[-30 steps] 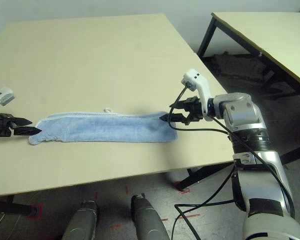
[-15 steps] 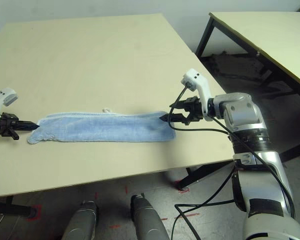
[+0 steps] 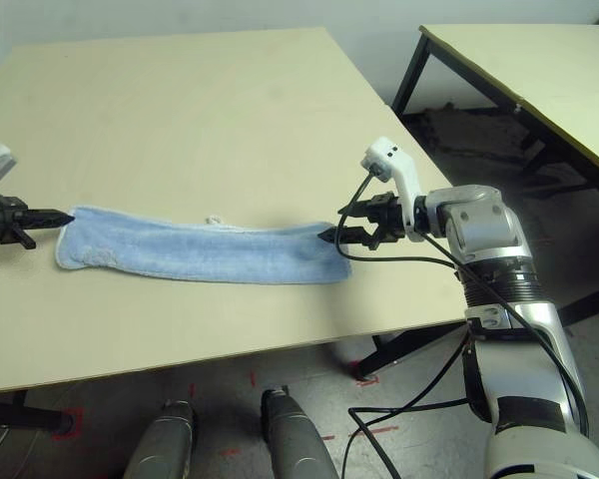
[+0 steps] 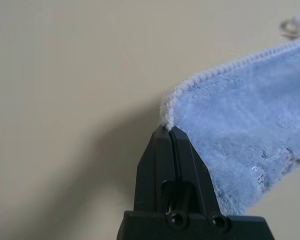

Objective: Fold the towel and set it aside.

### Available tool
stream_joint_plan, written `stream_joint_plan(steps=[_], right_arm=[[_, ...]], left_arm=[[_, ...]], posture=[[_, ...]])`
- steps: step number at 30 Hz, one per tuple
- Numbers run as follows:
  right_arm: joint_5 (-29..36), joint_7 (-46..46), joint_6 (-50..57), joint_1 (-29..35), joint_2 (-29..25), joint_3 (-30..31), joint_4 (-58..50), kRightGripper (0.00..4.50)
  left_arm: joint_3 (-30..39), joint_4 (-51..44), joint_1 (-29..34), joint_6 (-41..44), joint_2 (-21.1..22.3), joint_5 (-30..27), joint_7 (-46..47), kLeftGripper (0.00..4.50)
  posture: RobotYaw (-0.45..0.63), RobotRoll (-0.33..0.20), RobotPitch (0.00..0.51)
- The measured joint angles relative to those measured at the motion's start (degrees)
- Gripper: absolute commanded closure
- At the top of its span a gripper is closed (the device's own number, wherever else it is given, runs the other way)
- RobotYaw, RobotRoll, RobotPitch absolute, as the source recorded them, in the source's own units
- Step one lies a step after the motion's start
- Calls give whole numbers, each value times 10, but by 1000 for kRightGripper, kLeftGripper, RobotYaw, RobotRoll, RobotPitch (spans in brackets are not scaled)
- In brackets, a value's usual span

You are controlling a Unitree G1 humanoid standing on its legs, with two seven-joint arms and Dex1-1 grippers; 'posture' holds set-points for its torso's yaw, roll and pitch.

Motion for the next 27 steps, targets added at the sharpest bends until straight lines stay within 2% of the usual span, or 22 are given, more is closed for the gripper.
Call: stream_joint_plan(steps=[10,14,24,26,27], right_arm=[[0,0,-2,5,0,0,-2,0],[0,-4,-1,9,0,0,-9,0],[22,-34,29,36,-20,-33,-55,0],[33,-54,46,45,-19,-51,-88,0],[42,-68,61,49,-15,-64,-112,155]], left_arm=[[-4,10,7,-22,2,13,5,4491],[-17,10,25,-37,5,29,13,3509],[-29,9,46,-93,49,60,62,86],[-31,-2,48,-103,51,63,67,33],[-29,-16,49,-102,51,59,66,8]], posture=[[7,0,172],[9,0,171],[4,0,172],[4,0,172],[4,0,173]])
